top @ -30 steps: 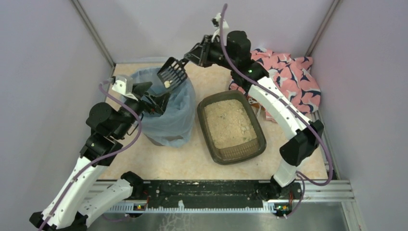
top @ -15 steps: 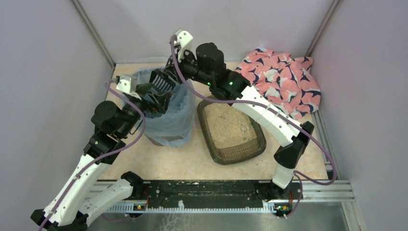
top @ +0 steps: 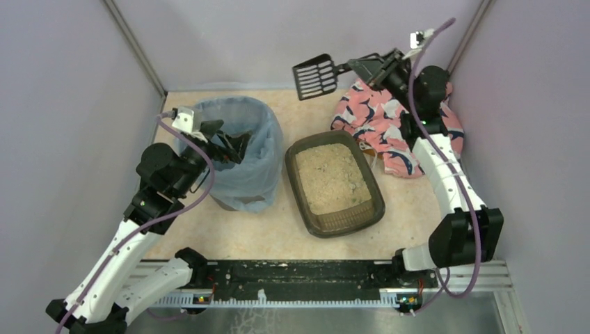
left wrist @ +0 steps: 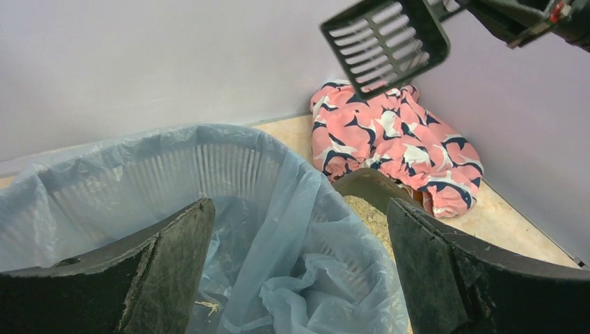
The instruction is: Clean the litter box
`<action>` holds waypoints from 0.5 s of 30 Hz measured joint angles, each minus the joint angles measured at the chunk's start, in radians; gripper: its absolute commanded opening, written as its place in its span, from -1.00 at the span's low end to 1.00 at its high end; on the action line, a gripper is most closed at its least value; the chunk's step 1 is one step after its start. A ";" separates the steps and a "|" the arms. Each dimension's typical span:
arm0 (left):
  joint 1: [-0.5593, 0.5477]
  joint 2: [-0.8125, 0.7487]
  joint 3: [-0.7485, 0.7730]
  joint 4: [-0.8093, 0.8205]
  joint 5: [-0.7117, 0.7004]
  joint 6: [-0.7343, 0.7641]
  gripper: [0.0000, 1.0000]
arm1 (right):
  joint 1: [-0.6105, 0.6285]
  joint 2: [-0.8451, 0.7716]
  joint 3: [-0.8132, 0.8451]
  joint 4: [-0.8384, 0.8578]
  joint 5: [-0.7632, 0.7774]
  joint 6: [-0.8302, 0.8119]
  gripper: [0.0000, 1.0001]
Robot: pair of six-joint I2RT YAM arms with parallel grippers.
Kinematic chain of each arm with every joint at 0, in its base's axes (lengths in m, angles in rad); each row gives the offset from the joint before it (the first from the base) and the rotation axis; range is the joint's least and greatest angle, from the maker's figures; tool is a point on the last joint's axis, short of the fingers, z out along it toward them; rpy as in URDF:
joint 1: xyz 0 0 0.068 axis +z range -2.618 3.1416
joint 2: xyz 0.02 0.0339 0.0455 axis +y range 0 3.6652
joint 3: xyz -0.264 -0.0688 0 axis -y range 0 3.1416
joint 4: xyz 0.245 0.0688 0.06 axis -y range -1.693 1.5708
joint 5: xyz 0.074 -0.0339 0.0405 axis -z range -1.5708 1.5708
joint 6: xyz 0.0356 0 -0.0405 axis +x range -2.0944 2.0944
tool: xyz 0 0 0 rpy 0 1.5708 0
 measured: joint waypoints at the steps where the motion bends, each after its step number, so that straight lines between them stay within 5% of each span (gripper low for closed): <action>1: 0.000 0.005 0.000 0.000 0.004 0.000 0.98 | -0.051 -0.024 -0.043 0.010 -0.011 0.037 -1.00; 9: 0.005 0.013 0.000 0.000 0.034 -0.009 0.98 | -0.108 -0.280 -0.221 -0.393 0.076 -0.153 -1.00; 15: 0.005 0.037 0.000 0.011 0.084 -0.035 0.98 | -0.022 -0.437 -0.225 -0.674 0.325 -0.391 -1.00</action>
